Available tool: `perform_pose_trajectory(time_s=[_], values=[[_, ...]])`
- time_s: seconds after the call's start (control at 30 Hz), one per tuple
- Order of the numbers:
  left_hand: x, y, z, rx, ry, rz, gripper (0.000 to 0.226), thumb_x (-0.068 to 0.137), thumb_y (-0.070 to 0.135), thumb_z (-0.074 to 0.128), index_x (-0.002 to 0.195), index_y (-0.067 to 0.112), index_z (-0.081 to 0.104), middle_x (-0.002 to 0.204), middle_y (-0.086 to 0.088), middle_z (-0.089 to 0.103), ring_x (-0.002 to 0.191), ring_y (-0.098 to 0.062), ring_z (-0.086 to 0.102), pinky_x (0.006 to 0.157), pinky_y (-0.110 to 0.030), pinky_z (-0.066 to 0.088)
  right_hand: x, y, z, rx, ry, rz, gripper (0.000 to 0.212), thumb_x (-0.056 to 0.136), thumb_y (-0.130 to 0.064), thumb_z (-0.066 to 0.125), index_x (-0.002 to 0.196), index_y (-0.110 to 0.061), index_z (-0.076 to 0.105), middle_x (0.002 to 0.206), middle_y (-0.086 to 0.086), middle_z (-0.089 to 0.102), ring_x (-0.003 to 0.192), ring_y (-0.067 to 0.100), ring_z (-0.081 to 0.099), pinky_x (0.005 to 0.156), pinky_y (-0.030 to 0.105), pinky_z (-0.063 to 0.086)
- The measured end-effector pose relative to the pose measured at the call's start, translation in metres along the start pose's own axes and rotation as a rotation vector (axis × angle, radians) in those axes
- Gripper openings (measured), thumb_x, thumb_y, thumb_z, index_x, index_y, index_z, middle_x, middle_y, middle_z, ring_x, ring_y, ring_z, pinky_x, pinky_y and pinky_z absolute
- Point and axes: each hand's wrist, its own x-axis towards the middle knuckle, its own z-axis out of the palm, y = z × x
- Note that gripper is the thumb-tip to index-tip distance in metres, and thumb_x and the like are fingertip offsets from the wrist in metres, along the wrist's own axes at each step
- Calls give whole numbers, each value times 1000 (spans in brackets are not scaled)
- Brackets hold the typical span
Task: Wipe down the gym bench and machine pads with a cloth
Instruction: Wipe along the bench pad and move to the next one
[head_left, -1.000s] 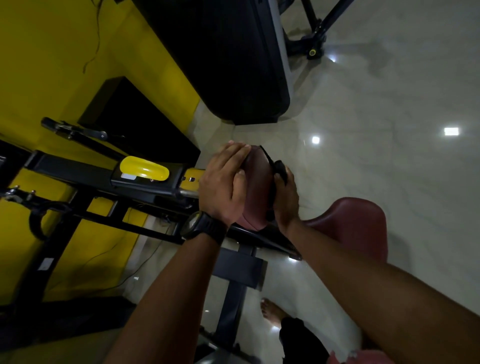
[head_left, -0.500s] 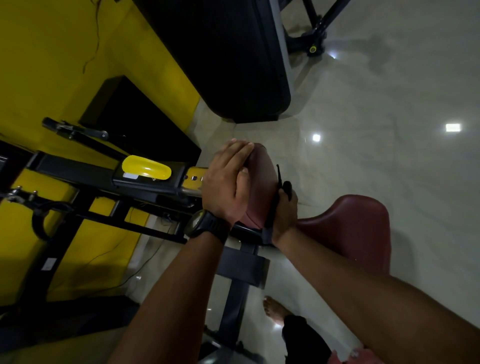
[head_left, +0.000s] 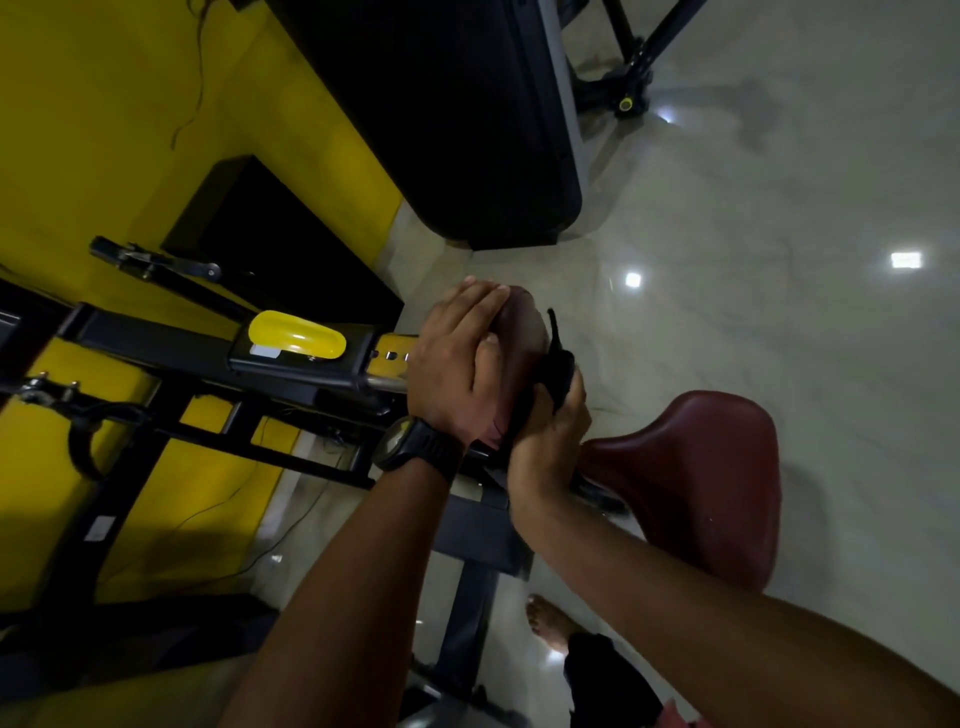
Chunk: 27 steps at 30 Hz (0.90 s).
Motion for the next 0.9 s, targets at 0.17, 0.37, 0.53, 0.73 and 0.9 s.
perform_pose_trajectory(time_s=[0.17,0.37,0.53,0.73,0.9], values=[[1,1,-1,0,-25,-16,53,90,24,39,131,7,67,134,-10,65,135,-26,50,114,-22,30,-8,-33,2,-125,-38,-432,56,103,-36,40,157,-24,31,164,5,30,151,15,27,118,30,31],[1,1,-2,-16,-32,-37,54,88,25,39,128,6,69,134,-10,66,135,-26,51,113,-33,36,13,-11,0,-144,-4,-71,67,96,-53,35,156,-23,35,156,9,41,139,26,47,110,49,43],[1,1,-1,-1,-18,-17,53,90,25,38,130,5,68,134,-11,65,135,-27,51,111,-28,35,2,-40,3,-125,-61,-403,56,101,-40,42,156,-30,33,163,4,32,149,15,30,116,27,31],[1,1,0,15,2,-8,51,88,20,41,127,4,69,132,-11,67,134,-27,52,114,-25,34,87,-25,2,-123,-256,-108,61,94,-56,49,151,-38,40,155,-3,45,139,16,45,113,33,38],[1,1,0,15,-1,-1,51,88,20,42,128,5,69,132,-10,66,135,-27,52,113,-31,38,56,-14,-5,-174,-179,-33,61,94,-53,45,152,-33,43,153,-2,46,136,20,49,113,41,40]])
